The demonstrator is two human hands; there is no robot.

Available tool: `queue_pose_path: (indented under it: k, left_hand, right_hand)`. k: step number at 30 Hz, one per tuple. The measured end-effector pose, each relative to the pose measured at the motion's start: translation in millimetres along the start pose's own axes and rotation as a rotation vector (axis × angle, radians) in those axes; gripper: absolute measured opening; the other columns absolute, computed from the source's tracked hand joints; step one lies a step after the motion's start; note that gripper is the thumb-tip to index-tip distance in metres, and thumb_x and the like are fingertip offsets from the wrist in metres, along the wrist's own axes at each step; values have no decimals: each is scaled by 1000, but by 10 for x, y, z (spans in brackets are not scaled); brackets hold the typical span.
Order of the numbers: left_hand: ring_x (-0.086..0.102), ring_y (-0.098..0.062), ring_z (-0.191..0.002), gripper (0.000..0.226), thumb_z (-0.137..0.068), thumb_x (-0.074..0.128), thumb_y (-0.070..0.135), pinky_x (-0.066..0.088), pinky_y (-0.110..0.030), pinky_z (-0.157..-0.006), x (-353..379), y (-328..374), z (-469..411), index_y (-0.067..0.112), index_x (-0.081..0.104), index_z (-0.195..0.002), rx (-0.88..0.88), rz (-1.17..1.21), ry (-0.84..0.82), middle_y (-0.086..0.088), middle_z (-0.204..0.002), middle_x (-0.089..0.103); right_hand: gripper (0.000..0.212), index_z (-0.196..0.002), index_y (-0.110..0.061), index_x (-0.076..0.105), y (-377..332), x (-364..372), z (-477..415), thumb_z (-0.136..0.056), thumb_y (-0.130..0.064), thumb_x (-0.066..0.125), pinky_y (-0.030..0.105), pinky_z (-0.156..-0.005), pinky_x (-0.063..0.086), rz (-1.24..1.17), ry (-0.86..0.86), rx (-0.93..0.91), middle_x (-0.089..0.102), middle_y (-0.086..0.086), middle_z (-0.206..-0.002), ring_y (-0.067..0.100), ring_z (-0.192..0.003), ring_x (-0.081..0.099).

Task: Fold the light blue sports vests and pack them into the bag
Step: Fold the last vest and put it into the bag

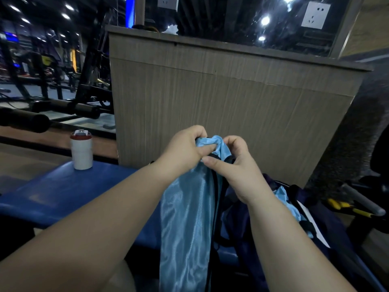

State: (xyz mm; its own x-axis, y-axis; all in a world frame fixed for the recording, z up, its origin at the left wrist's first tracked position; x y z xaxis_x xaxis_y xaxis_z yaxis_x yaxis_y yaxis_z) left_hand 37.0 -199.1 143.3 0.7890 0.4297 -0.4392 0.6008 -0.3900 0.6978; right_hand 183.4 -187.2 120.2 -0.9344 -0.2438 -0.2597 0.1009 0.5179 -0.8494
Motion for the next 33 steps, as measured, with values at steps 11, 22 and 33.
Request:
queue_pose_path:
  k: [11, 22, 33]
  left_hand:
    - [68, -3, -94, 56, -66, 88, 35, 54, -25, -82, -66, -213, 107, 31, 60, -114, -161, 43, -510, 15, -104, 71]
    - [65, -31, -111, 50, -76, 81, 14, 46, -54, -101, -61, -658, 208, 12, 59, -121, -411, 397, -724, -11, -119, 69]
    - [69, -12, -97, 24, -93, 57, 5, 57, -26, -82, 311, -1004, 335, 16, 64, -113, -626, 698, -592, 2, -106, 73]
  right_hand:
    - [21, -80, -21, 70, -130, -199, -139, -94, -11, 58, 44, -77, 55, -249, 297, 134, 74, 4, -83, 23, -81, 69]
    - [21, -90, -22, 69, -231, -385, -160, -98, -12, 52, 33, -69, 59, -322, 308, 145, 75, -4, -79, 14, -73, 71]
    - [16, -98, -23, 66, -163, -464, -250, -99, -17, 51, 32, -68, 59, -406, 426, 244, 74, -3, -84, 15, -75, 70]
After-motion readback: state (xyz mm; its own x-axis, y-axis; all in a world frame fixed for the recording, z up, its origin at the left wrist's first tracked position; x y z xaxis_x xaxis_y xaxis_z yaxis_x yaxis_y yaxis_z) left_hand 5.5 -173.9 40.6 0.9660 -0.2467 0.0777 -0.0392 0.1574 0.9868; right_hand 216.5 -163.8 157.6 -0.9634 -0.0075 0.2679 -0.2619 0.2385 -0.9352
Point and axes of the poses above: each hand's wrist, its own z-axis away from the middle knuckle, its own x-axis out of the palm, y = z × x, the point moved 2 cm from there along -z, towards the middle knuckle
